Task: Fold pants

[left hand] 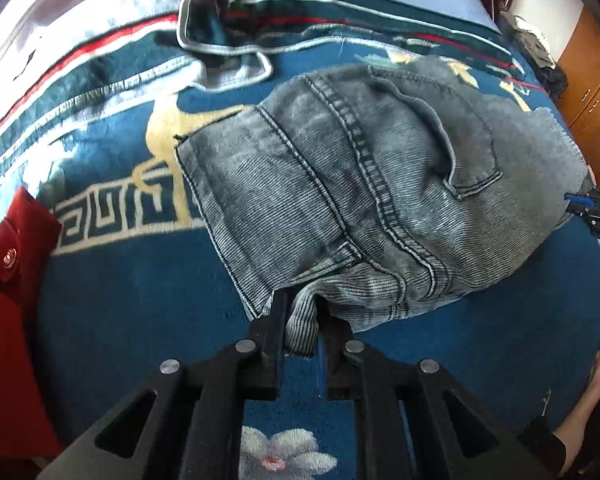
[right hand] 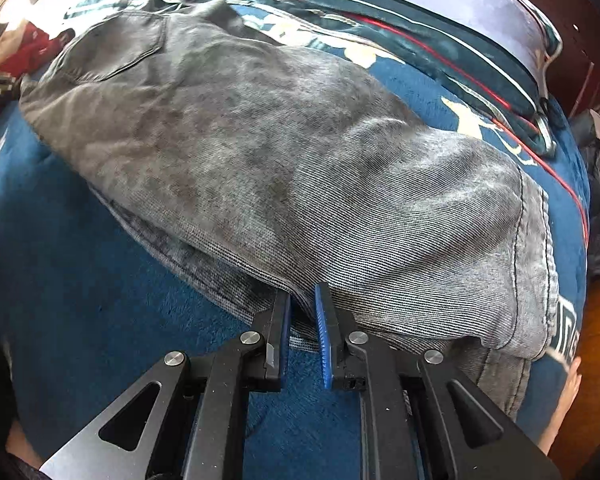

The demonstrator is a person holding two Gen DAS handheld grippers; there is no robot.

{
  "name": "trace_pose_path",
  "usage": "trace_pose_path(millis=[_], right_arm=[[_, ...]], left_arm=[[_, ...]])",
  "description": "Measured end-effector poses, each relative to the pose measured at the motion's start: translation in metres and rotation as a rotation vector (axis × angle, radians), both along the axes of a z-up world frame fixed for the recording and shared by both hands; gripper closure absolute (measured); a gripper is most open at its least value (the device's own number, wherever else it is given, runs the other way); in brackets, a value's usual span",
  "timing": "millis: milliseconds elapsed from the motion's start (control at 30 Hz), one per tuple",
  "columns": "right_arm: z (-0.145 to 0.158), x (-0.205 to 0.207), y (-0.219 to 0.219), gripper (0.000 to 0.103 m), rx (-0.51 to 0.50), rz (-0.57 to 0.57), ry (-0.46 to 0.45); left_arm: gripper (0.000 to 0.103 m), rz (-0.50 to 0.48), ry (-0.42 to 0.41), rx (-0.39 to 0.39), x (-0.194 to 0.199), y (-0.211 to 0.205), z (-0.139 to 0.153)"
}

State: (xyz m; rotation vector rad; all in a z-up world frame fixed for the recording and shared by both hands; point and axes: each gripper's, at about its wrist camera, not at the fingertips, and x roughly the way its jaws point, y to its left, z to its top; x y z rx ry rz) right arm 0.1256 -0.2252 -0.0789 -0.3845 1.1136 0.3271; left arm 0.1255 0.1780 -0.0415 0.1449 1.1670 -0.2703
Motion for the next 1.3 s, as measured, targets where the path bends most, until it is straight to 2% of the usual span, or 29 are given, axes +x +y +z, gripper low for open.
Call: trace_pose_path(millis=[33, 100, 133, 167, 200, 233, 333, 400, 500, 633, 800, 933, 1033, 1133, 1300], right_arm=[[0.001, 0.001, -0.001, 0.09, 0.007, -0.008, -0.002], [0.004, -0.001, -0.003, 0.083, 0.022, -0.002, -0.007], [0.006, -0.002, -0.004, 0.071, 0.028, 0.002, -0.005], [0.009, -0.004, -0.006, 0.066, 0.041, 0.004, 0.001], [0.013, -0.006, -0.009, 0.064, 0.058, 0.0, 0.003], [0.017, -0.008, -0.014, 0.064, 0.086, -0.013, -0.001], [0.035, -0.015, -0.033, 0.062, 0.186, -0.082, -0.023], [0.048, -0.019, -0.056, 0.06, 0.255, -0.167, -0.05], [0.062, -0.029, -0.089, 0.056, 0.293, -0.279, -0.108], [0.063, -0.035, -0.121, 0.056, 0.283, -0.4, -0.148], [0.049, -0.044, -0.164, 0.056, 0.369, -0.546, -0.123], [0.041, -0.041, -0.186, 0.056, 0.409, -0.612, -0.09], [0.039, -0.032, -0.201, 0.056, 0.494, -0.649, -0.083], [0.028, -0.021, -0.219, 0.056, 0.702, -0.732, -0.042], [0.003, -0.002, -0.221, 0.056, 0.862, -0.826, 0.033]], left_arm=[[0.087, -0.004, -0.009, -0.005, -0.001, 0.001, 0.005], [0.083, -0.007, -0.004, -0.022, -0.004, 0.005, 0.012], [0.078, -0.008, 0.0, -0.035, -0.006, 0.008, 0.016], [0.071, -0.009, 0.007, -0.034, -0.008, 0.011, 0.017], [0.049, -0.006, 0.014, -0.016, -0.011, 0.014, 0.018], [0.033, 0.003, 0.01, 0.01, -0.014, 0.018, 0.018], [0.032, 0.042, -0.019, 0.02, -0.025, 0.031, 0.026], [0.032, 0.067, -0.059, -0.021, -0.032, 0.036, 0.037], [0.032, 0.07, -0.151, -0.064, -0.038, 0.023, 0.063], [0.032, 0.009, -0.224, -0.149, -0.033, -0.028, 0.083], [0.032, -0.195, -0.215, -0.198, -0.023, -0.139, 0.077], [0.036, -0.387, -0.187, -0.127, -0.021, -0.23, 0.055], [0.042, -0.486, -0.154, -0.064, -0.022, -0.276, 0.036], [0.048, -0.527, -0.129, -0.005, -0.019, -0.297, 0.02], [0.051, -0.526, -0.083, 0.041, -0.006, -0.299, 0.002]])
